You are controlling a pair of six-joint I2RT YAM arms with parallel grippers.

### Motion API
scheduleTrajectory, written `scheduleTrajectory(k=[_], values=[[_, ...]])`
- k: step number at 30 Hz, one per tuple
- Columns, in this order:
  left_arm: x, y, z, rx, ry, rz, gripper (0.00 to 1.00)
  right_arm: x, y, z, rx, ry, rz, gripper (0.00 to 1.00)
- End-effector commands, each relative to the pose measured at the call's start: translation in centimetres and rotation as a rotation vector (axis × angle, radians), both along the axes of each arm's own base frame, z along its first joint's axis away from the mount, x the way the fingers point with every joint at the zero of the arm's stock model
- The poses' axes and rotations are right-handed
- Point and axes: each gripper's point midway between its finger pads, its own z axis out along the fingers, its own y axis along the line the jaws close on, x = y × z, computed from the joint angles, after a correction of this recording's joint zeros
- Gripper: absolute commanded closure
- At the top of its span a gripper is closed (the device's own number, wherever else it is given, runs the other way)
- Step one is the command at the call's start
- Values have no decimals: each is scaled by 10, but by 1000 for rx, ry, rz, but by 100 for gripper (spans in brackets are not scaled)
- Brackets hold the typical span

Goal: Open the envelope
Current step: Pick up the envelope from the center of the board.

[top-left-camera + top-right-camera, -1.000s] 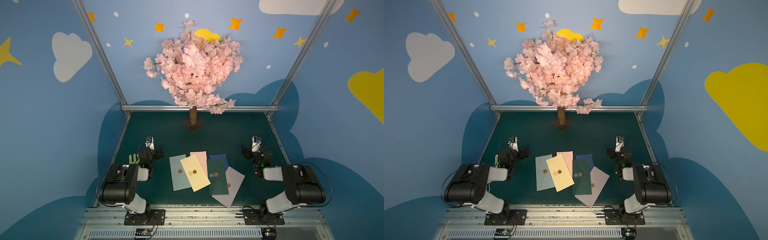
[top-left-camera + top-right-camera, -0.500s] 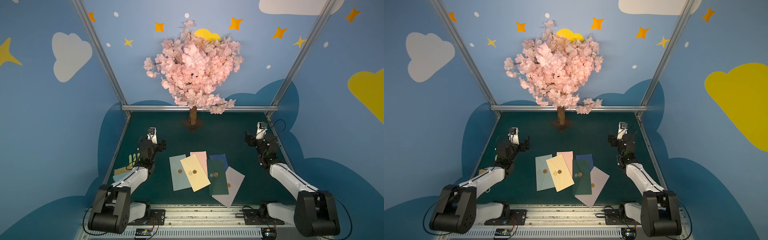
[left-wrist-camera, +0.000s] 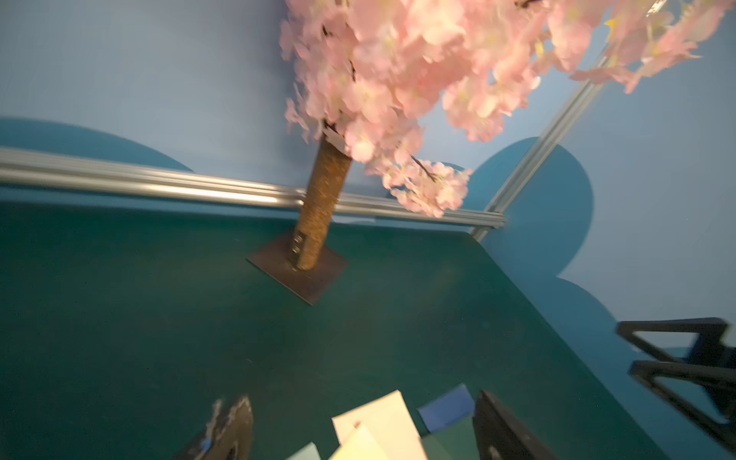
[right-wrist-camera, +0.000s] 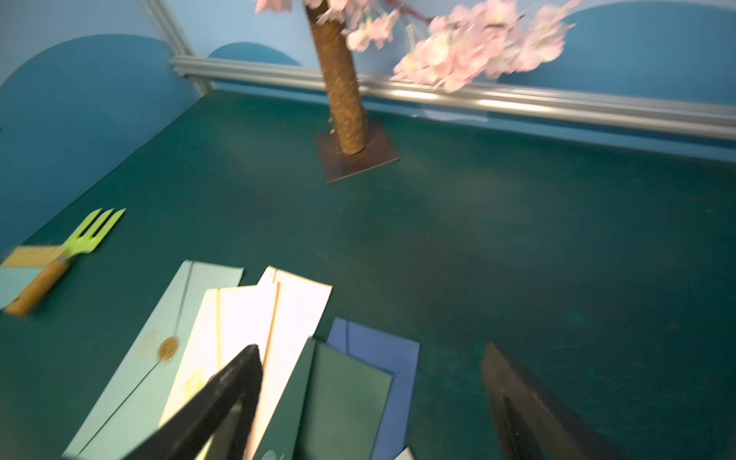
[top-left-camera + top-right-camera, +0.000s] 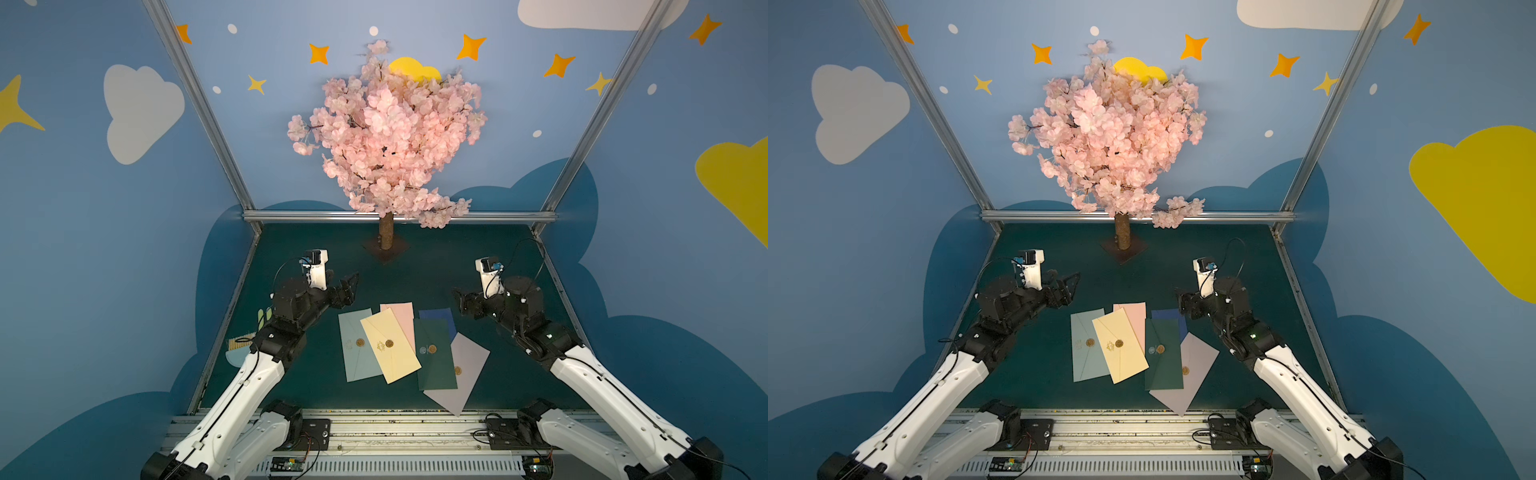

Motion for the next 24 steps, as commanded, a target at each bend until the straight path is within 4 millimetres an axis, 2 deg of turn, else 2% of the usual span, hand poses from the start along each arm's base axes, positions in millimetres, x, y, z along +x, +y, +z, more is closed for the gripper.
scheduleTrajectory(k=[1, 5, 10, 14, 18, 24], values=[[-30, -15, -25, -115, 197, -62, 15, -27, 9, -22, 80, 188, 24, 13], [-50, -24, -54, -202, 338, -93, 20, -43, 38, -36, 186, 320, 135, 15], [-67, -26, -105, -260, 552, -47, 26, -49, 74, -61, 208, 484, 246, 25], [-84, -36, -135, -280, 674, -55, 29, -45, 104, -78, 227, 615, 339, 25], [-98, -39, -159, -280, 748, -42, 30, -38, 134, -88, 235, 736, 423, 35], [-104, -42, -178, -317, 779, -27, 29, -11, 168, -92, 219, 784, 486, 36]])
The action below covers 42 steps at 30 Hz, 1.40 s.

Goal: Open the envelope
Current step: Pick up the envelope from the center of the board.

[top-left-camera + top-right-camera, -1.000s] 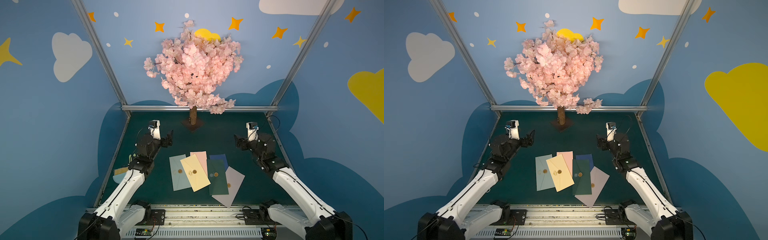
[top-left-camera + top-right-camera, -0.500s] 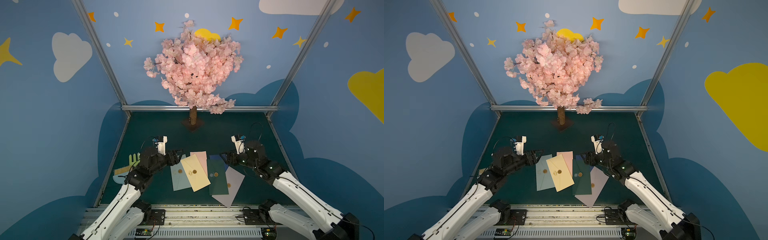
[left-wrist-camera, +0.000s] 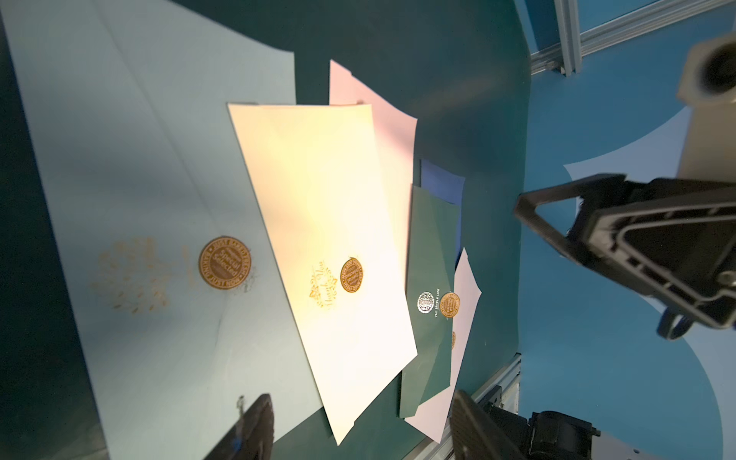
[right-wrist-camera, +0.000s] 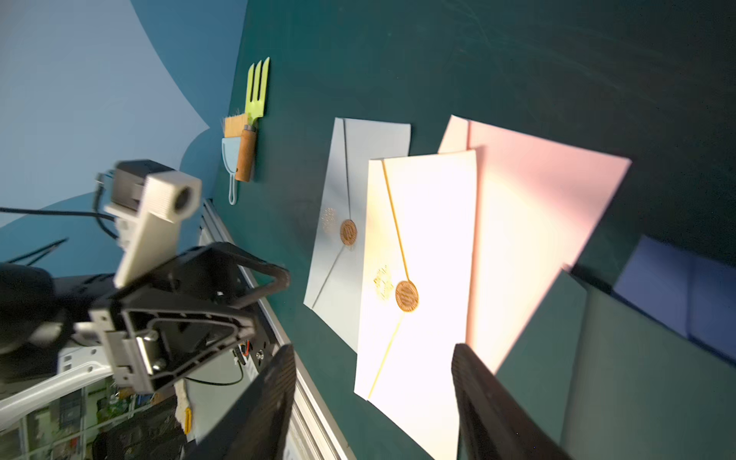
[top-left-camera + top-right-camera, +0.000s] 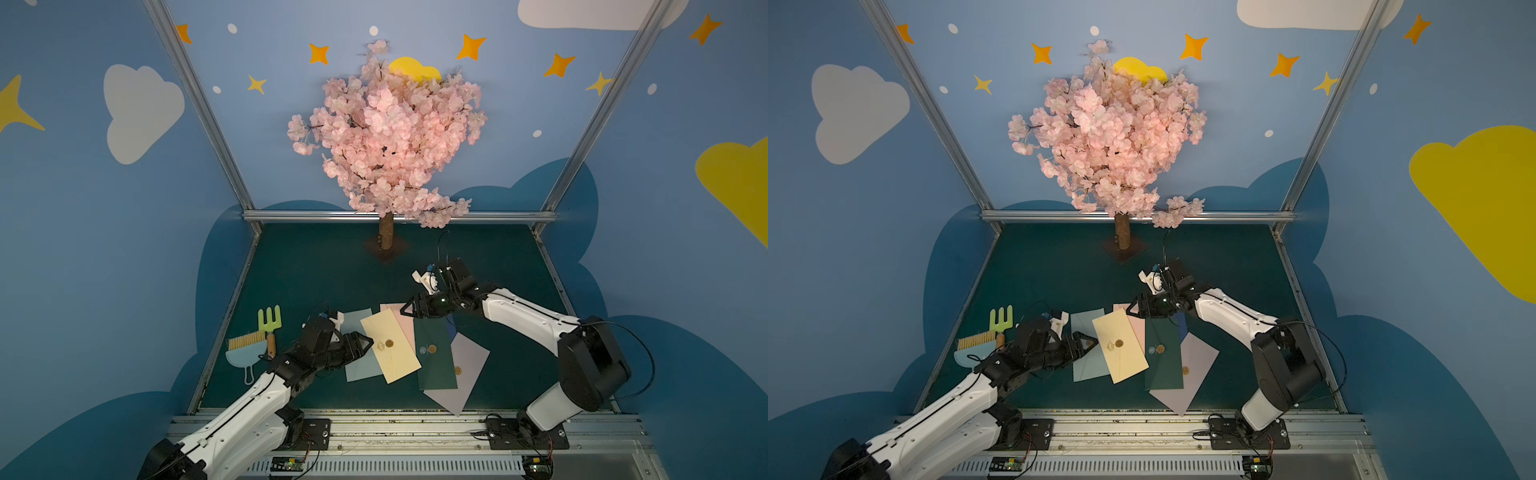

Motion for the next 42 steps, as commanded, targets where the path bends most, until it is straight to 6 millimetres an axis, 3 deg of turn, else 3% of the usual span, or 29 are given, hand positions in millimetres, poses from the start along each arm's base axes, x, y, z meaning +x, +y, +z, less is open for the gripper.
scheduleTrajectory(k=[1, 9, 25, 33, 42], values=[[4, -4, 2, -37, 1, 26, 29, 0, 18, 2, 29, 44, 79, 35], [15, -20, 3, -54, -11, -10, 28, 12, 41, -25, 25, 125, 134, 40], [37, -54, -16, -97, 41, -76, 29, 21, 44, -55, 4, 150, 173, 44], [41, -60, -28, -95, 63, -77, 29, 47, 40, -70, 9, 169, 143, 43], [36, -58, -48, -85, 119, -69, 29, 57, 41, -78, 18, 196, 143, 43]])
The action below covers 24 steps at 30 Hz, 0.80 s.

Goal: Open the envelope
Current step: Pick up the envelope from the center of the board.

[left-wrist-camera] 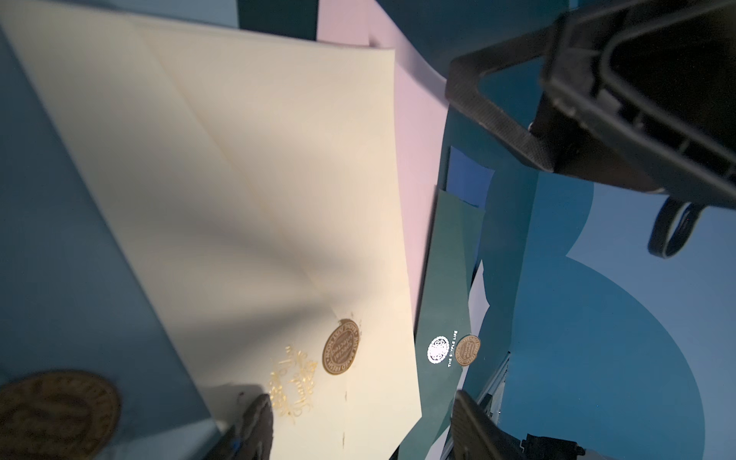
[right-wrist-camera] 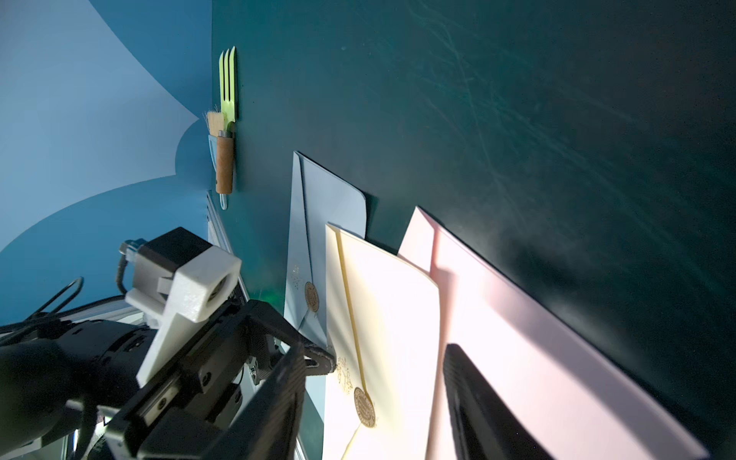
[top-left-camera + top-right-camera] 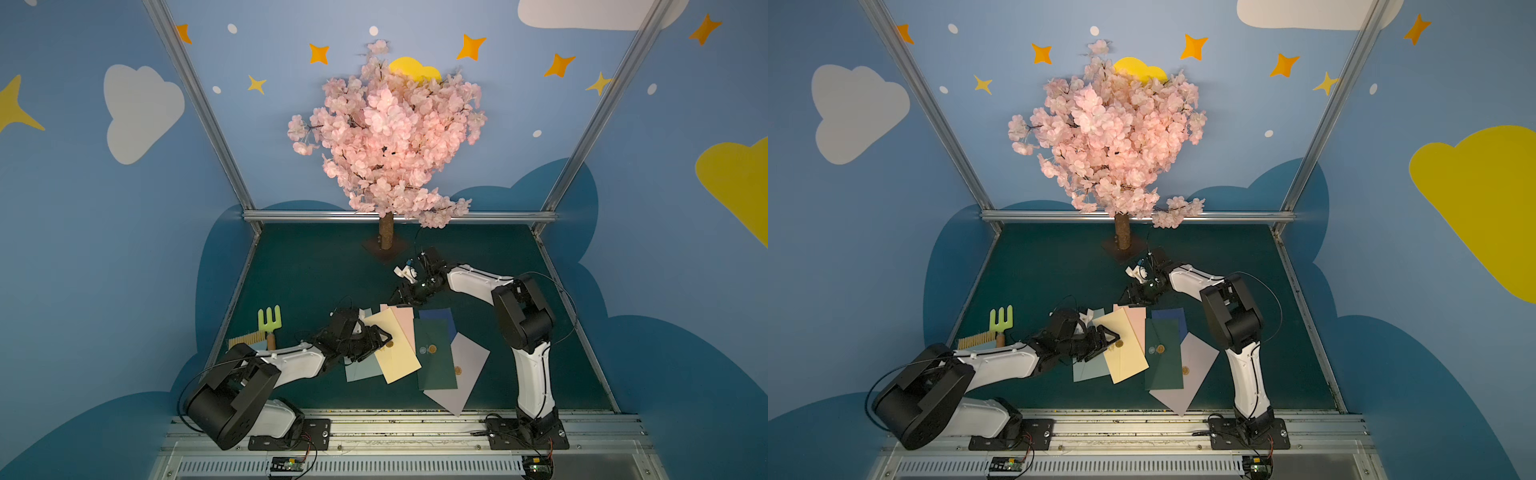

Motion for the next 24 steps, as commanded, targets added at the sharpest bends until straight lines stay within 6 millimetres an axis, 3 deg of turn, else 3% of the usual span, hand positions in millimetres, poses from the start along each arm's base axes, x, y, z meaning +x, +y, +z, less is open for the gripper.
scheduleTrajectory(k=[1, 14, 24], values=[[-3, -4, -3, -16, 13, -13, 30, -3, 4, -6, 5, 33, 27, 43], [-9, 1, -12, -4, 34, -4, 30, 2, 3, -28, -22, 63, 19, 43], [-8, 2, -13, 6, 35, -4, 29, -9, 5, -41, -8, 125, 41, 46]])
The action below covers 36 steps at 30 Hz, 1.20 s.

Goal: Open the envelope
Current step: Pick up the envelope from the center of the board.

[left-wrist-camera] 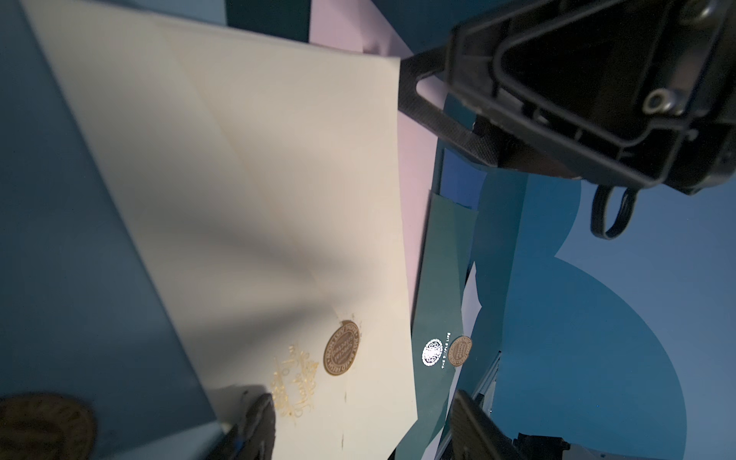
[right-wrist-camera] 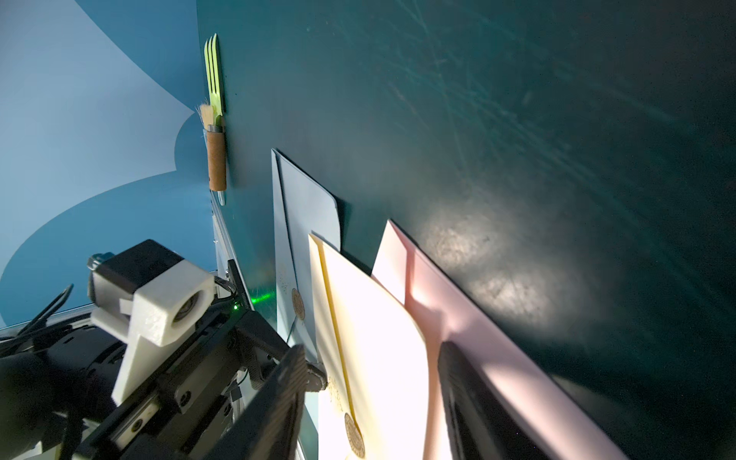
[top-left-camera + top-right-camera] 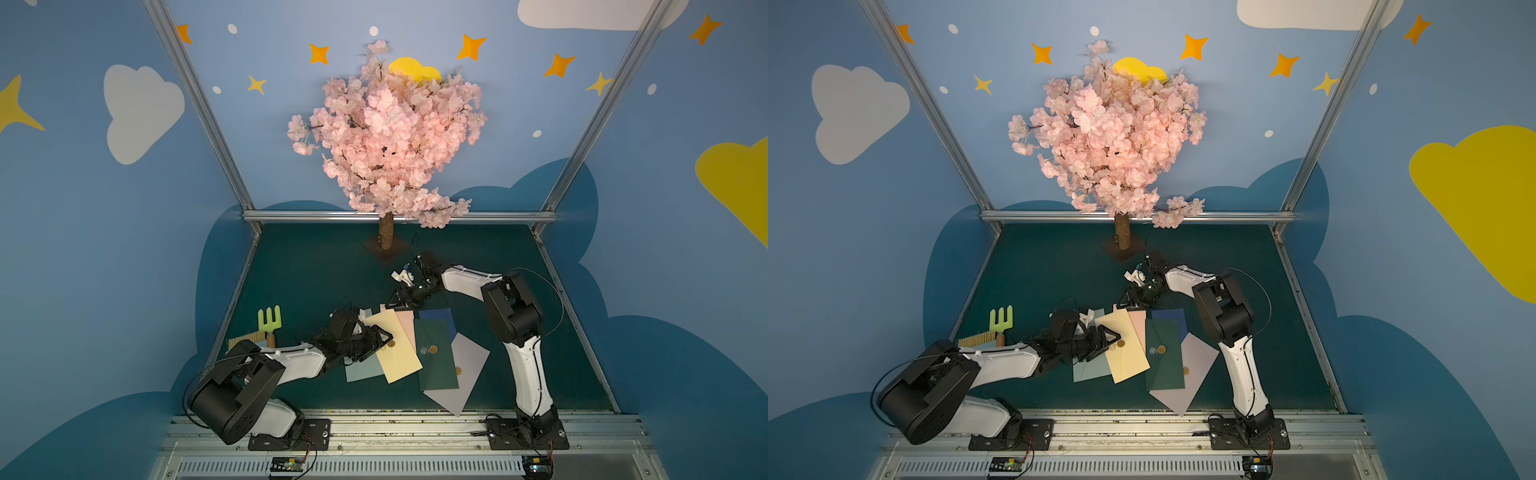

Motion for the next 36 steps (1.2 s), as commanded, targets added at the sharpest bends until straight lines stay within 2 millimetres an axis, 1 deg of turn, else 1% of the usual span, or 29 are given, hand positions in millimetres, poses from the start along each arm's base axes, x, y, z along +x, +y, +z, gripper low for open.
scheduleTrajectory(k=[1, 5, 9, 12, 18, 23, 30, 34, 36], values=[[-9, 5, -14, 36, 42, -7, 29, -9, 1, -13, -2, 46, 24, 49], [-8, 3, -16, 38, 46, -11, 29, -19, -1, -14, 8, 64, 45, 57], [-7, 3, -17, 37, 48, -12, 29, -30, -5, -17, -2, 72, 60, 58], [-6, 2, -18, 36, 51, -11, 29, -36, -8, -18, 0, 80, 65, 62], [-6, 2, -18, 37, 47, -8, 29, -52, -6, -13, 23, 96, 92, 74], [-5, 3, -18, 38, 43, -6, 28, -62, -3, -7, 31, 90, 113, 79], [-5, 3, -17, 39, 36, -4, 28, -70, 1, 4, 50, 84, 127, 100], [-3, 3, -11, 33, 19, -4, 28, -65, 4, 19, 67, 57, 120, 100], [-2, 3, -7, 31, 5, -6, 28, -61, 7, 32, 82, 41, 115, 100]])
